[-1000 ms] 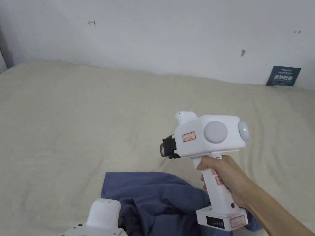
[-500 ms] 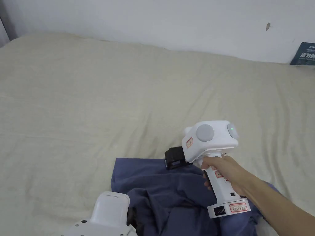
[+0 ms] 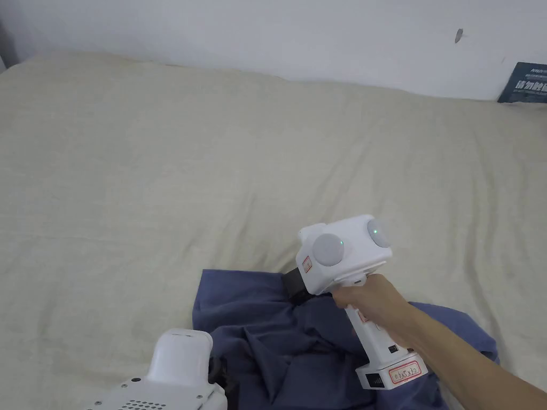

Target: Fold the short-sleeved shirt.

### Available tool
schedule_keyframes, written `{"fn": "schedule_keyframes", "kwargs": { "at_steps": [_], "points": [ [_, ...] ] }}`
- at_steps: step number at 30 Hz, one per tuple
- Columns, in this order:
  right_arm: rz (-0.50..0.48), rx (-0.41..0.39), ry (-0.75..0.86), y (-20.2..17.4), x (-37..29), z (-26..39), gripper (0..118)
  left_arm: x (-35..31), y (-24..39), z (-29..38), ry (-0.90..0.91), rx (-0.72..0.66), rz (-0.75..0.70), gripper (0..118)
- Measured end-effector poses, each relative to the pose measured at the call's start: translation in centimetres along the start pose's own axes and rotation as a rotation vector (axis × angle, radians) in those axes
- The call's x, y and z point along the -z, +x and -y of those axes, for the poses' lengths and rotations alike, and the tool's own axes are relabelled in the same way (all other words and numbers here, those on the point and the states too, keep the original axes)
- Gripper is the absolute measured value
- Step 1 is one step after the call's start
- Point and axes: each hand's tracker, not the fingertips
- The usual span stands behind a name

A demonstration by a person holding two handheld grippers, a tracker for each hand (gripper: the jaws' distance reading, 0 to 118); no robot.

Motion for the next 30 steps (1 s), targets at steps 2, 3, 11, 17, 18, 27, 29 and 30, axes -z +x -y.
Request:
{"fn": "schedule_keyframes", "kwargs": {
  "at_steps": [2, 3, 11, 17, 18, 27, 29, 30],
  "points": [
    [0.026, 0.01, 0.011, -0.1, -0.6, 0.1, 10, -0.2, 0.0, -0.1, 0.002, -0.011, 0.009, 2],
    [0.032, 0.017, 0.018, -0.1, -0.9, 0.2, 10, -0.2, 0.0, -0.1, 0.003, -0.011, 0.009, 2],
    [0.013, 0.03, 0.034, 1.4, -2.7, -0.3, 9, -1.1, 0.0, -0.6, 0.0, -0.003, 0.002, 2],
    [-0.011, 0.169, 0.222, 5.7, -9.8, 0.7, 8, -3.1, 1.0, -3.1, 0.065, 0.049, -0.02, 2],
    [-0.007, 0.183, 0.237, 6.4, -11.2, 0.8, 8, -3.5, 1.3, -3.5, 0.08, 0.052, -0.039, 2],
    [0.047, 0.317, 0.533, 15.8, -27.7, 3.7, 8, -8.3, 2.4, -10.9, 0.244, 0.09, -0.098, 2],
    [0.077, 0.34, 0.612, 17.7, -31.7, 4.8, 8, -9.8, 2.7, -13.0, 0.294, 0.116, -0.158, 2],
    [0.088, 0.335, 0.631, 18.3, -33.3, 5.3, 8, -10.4, 2.8, -13.8, 0.306, 0.118, -0.178, 2]
  ]
}}
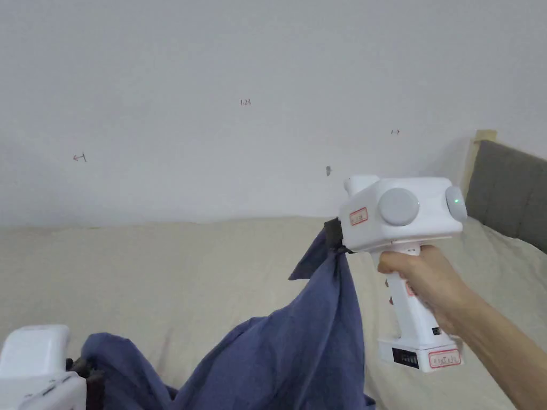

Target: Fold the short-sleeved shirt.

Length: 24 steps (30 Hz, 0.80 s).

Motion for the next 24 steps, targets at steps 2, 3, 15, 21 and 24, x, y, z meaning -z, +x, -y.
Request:
{"fn": "schedule_keyframes", "kwargs": {
  "at_steps": [2, 3, 15, 21, 24],
  "points": [
    [0.038, 0.015, 0.062, 1.6, -3.2, -1.6, 8, -0.9, -0.7, -2.3, 0.052, -0.015, -0.019, 2],
    [0.046, 0.014, 0.086, 2.3, -4.4, -2.2, 8, -1.2, -0.9, -3.2, 0.062, -0.009, -0.016, 2],
    [0.15, 0.126, 0.371, 7.5, -19.5, -8.4, 8, -8.8, -4.3, -15.3, 0.276, 0.01, -0.186, 2],
    [0.129, 0.171, 0.509, 7.3, -25.0, -9.8, 8, -12.0, -3.5, -18.7, 0.376, 0.03, -0.235, 2],
    [0.142, 0.167, 0.543, 6.8, -26.8, -10.1, 8, -13.1, -3.0, -19.7, 0.412, 0.023, -0.241, 2]
  ]
}}
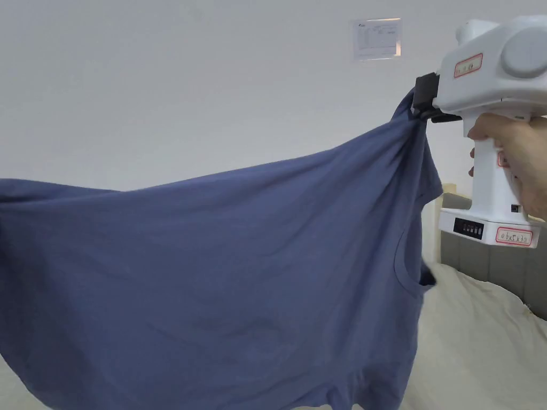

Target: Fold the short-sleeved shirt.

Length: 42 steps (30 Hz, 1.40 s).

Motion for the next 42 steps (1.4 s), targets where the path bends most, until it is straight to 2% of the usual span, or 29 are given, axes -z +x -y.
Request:
{"fn": "schedule_keyframes", "kwargs": {
  "at_steps": [6, 20, 27, 42],
  "points": [
    [0.017, 0.006, 0.068, 0.0, -1.3, -0.7, 8, -0.4, 0.0, -1.9, 0.044, -0.002, -0.011, 2],
    [0.019, -0.017, 0.035, -1.1, 2.2, -0.1, 8, 3.9, 0.1, -2.5, 0.027, 0.002, -0.038, 2],
    [0.029, -0.017, -0.003, -1.8, 8.3, 0.5, 9, 9.8, 1.0, -2.1, -0.019, 0.01, -0.044, 2],
    [0.06, -0.027, -0.07, -2.8, 26.7, 0.9, 8, 26.6, 4.3, -2.5, -0.067, 0.023, -0.069, 2]
  ]
}}
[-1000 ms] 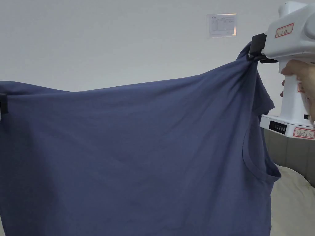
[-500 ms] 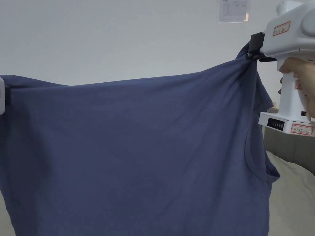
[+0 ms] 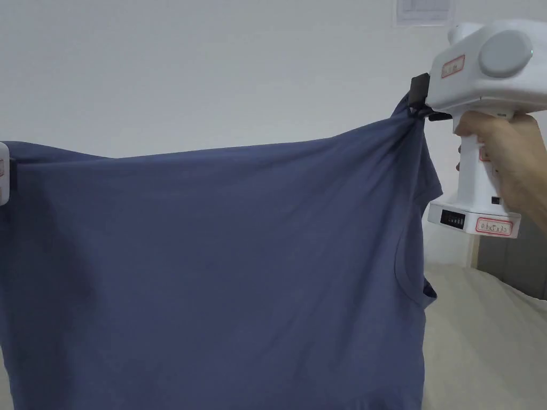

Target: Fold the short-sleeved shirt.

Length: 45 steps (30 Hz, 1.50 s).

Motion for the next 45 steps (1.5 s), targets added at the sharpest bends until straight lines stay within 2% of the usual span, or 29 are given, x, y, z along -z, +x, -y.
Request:
{"fn": "schedule_keyframes", "kwargs": {
  "at_steps": [5, 11, 14, 22, 27, 35, 37, 41, 45],
  "points": [
    [-0.006, 0.012, 0.01, -0.1, 4.8, -0.9, 8, 3.7, 1.0, 0.2, 0.005, 0.016, -0.016, 2],
    [-0.014, 0.03, 0.004, 0.1, 7.2, -0.4, 8, 5.5, 1.2, 2.0, -0.006, -0.01, 0.001, 2],
    [-0.001, -0.02, -0.025, -0.1, 7.8, 1.6, 9, 6.3, 1.8, 3.9, -0.04, 0.012, -0.001, 2],
    [0.018, -0.054, -0.152, 1.2, 9.4, 8.8, 8, 7.7, 3.7, 11.1, -0.171, 0.016, 0.042, 2],
    [0.027, -0.032, -0.245, 2.0, 10.0, 15.1, 8, 8.5, 4.9, 16.8, -0.27, 0.021, 0.064, 2],
    [0.061, -0.03, -0.418, 3.6, 8.7, 25.2, 9, 7.6, 5.3, 25.6, -0.419, 0.024, 0.103, 2],
    [0.059, -0.022, -0.457, 5.2, 8.7, 27.0, 8, 6.5, 5.0, 27.4, -0.454, 0.022, 0.1, 2],
    [0.042, 0.039, -0.516, 7.3, 5.5, 31.1, 9, 3.8, 3.5, 31.6, -0.519, 0.013, 0.116, 2],
    [0.044, 0.048, -0.556, 8.8, 0.5, 34.3, 9, -1.1, 2.1, 35.0, -0.544, 0.028, 0.14, 2]
  ]
}}
